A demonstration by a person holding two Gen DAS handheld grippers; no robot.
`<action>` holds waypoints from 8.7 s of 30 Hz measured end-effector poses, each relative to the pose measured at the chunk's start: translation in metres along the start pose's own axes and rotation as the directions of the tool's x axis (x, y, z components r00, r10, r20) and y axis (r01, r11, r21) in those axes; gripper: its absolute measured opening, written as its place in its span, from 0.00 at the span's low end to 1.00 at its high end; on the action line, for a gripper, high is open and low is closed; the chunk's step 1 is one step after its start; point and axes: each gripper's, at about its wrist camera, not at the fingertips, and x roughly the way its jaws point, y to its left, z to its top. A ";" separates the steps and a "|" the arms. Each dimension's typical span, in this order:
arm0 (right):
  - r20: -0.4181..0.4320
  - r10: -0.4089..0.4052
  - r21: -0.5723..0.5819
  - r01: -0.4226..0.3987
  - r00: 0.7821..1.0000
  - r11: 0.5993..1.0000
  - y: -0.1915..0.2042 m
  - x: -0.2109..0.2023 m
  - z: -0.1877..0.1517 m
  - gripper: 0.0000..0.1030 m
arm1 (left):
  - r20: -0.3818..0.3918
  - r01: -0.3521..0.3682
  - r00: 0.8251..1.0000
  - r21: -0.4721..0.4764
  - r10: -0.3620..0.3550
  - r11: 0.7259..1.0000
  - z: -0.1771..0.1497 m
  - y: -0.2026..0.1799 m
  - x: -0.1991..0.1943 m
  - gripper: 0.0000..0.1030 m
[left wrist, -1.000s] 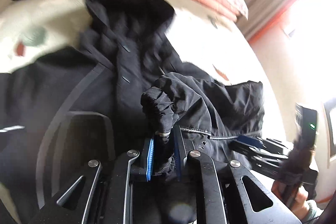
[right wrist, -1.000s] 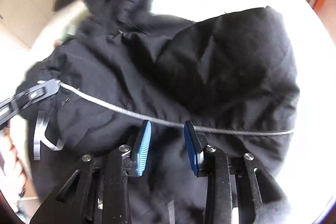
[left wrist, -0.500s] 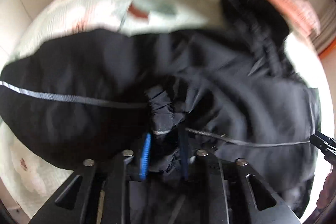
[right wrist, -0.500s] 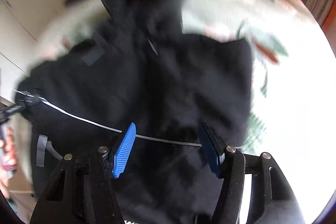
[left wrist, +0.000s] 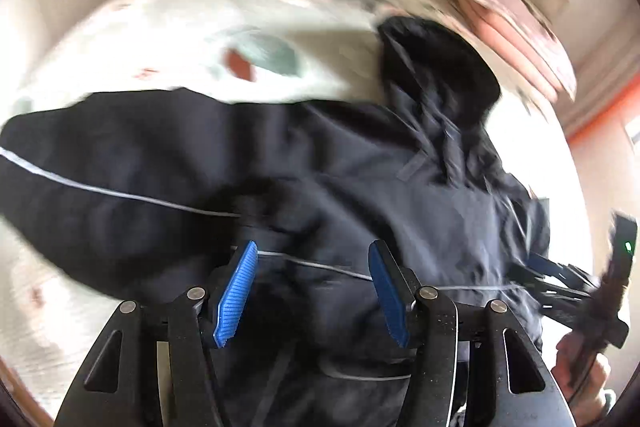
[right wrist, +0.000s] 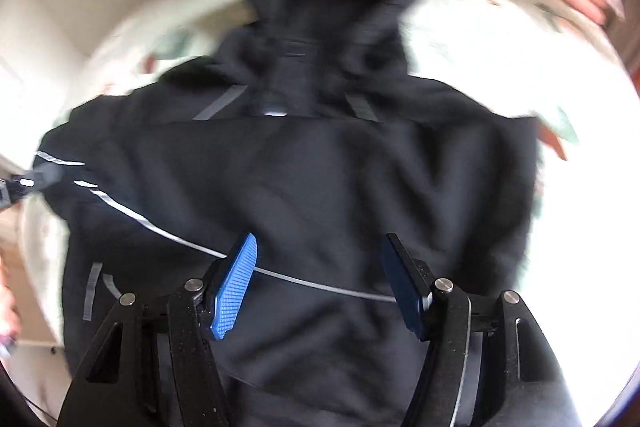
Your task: Fold large clothes
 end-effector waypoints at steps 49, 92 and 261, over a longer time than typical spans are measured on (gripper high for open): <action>-0.139 -0.054 0.105 0.069 0.989 0.992 0.178 0.012 -0.024 0.75 | 0.103 -0.089 0.979 -0.558 0.175 0.825 0.056 0.460 -0.027 0.19; -0.107 -0.023 0.366 0.061 0.994 0.929 -0.072 -0.064 -0.149 0.75 | -0.313 0.481 0.855 0.185 -0.413 0.857 -0.043 -0.145 0.087 0.66; -0.035 0.036 -0.055 -0.037 0.999 0.998 -0.104 0.115 0.302 0.64 | -0.314 0.283 0.934 0.357 -0.171 0.890 0.274 -0.134 0.254 0.59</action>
